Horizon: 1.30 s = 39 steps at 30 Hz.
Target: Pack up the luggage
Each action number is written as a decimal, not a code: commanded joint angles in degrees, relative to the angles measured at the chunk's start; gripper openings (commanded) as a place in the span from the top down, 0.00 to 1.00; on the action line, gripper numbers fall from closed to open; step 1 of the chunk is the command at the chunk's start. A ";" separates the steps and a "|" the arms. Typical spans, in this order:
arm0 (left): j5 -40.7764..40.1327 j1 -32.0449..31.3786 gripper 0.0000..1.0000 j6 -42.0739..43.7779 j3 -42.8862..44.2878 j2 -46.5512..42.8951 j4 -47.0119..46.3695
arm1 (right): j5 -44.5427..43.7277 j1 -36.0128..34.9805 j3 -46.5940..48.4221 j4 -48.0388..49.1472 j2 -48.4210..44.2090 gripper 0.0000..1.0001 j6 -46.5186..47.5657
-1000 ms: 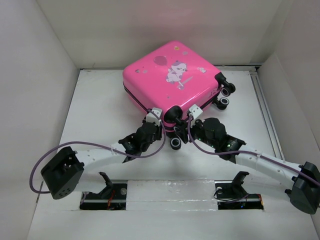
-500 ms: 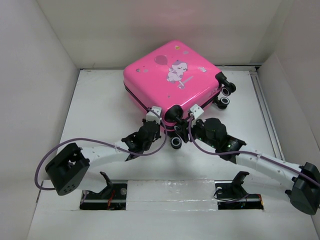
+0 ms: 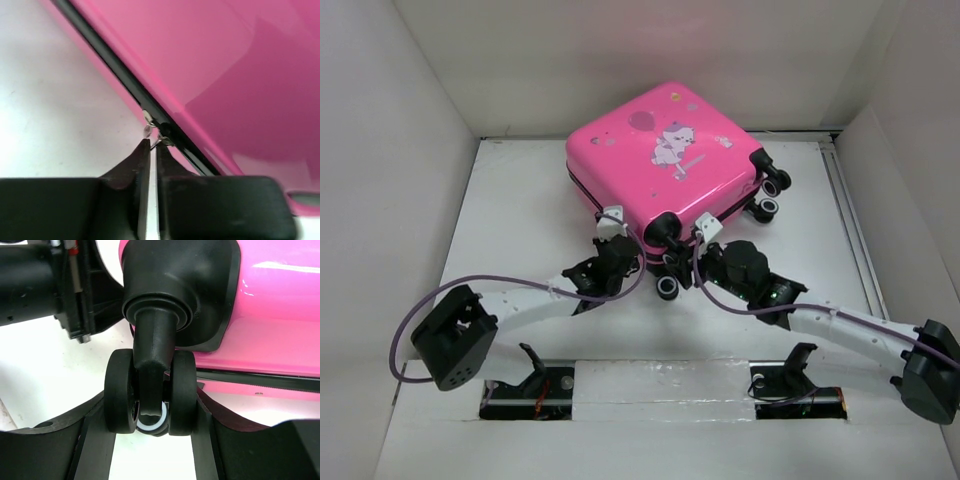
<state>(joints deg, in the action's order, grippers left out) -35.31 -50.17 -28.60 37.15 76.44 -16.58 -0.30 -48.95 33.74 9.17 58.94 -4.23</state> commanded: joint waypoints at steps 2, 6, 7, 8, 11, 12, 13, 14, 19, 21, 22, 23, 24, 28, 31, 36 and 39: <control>-17.16 5.26 0.84 -7.69 1.01 -2.34 7.34 | 7.94 -8.43 2.56 1.91 1.52 1.00 -0.34; -14.44 5.26 0.33 -9.46 -1.28 -15.49 10.33 | 5.67 -13.88 5.28 2.43 4.69 1.00 -0.34; -14.44 5.26 0.27 -9.98 -1.29 -18.06 10.95 | 4.44 -16.16 6.59 2.43 5.22 1.00 -0.34; -13.83 5.26 0.21 -9.98 -1.81 -20.52 11.56 | 4.43 -17.31 7.21 2.43 5.74 1.00 -0.34; -13.04 5.26 0.00 -9.98 -1.12 -29.92 13.85 | 1.97 -21.18 9.67 2.43 8.90 1.00 -0.87; -13.03 5.26 0.00 -9.98 -1.11 -29.95 13.85 | 1.97 -22.06 10.20 2.43 9.70 1.00 -0.87; -12.42 5.26 0.00 -9.98 -0.41 -32.13 14.64 | 1.96 -22.68 10.91 2.43 10.58 1.00 -0.87; -11.89 5.26 0.00 -9.98 -0.41 -32.93 15.69 | 1.96 -24.16 12.39 2.95 11.63 1.00 -0.87; -10.75 5.26 0.00 -12.61 3.27 -35.58 20.35 | 1.35 -26.64 17.67 2.43 16.74 0.80 0.44; -10.74 5.26 0.00 -13.59 4.42 -37.59 23.43 | -1.10 -27.34 18.90 0.25 16.74 0.61 1.06; -10.14 5.26 0.00 -14.37 4.43 -38.38 23.96 | -2.07 -27.34 19.87 -0.72 15.69 0.50 1.07; -10.13 5.26 0.00 -14.38 5.21 -39.26 24.48 | -3.21 -27.34 20.40 -1.86 13.59 0.01 2.37; -10.13 5.26 0.00 -14.90 5.74 -41.36 24.49 | -6.27 -27.34 21.01 -5.01 12.27 0.00 2.99; -8.04 5.26 0.00 -13.43 4.34 -48.83 20.72 | -13.30 -27.34 23.83 -12.30 4.36 0.00 4.76; -3.12 5.26 0.00 -10.61 1.44 -55.67 14.84 | -24.08 -27.34 23.83 -17.76 -2.76 0.00 5.28; 0.59 5.26 0.00 -8.84 0.38 -64.22 13.67 | -38.45 -25.50 23.31 -23.67 -13.65 0.00 5.28; 1.91 5.26 0.00 -8.84 0.91 -68.96 14.38 | -44.17 -22.08 23.30 -23.67 -20.16 0.00 6.51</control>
<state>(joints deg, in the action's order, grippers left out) -36.75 -44.66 -38.85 38.48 10.26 -0.38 -33.71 -73.43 56.18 -10.94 42.19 0.56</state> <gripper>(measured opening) 0.997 0.999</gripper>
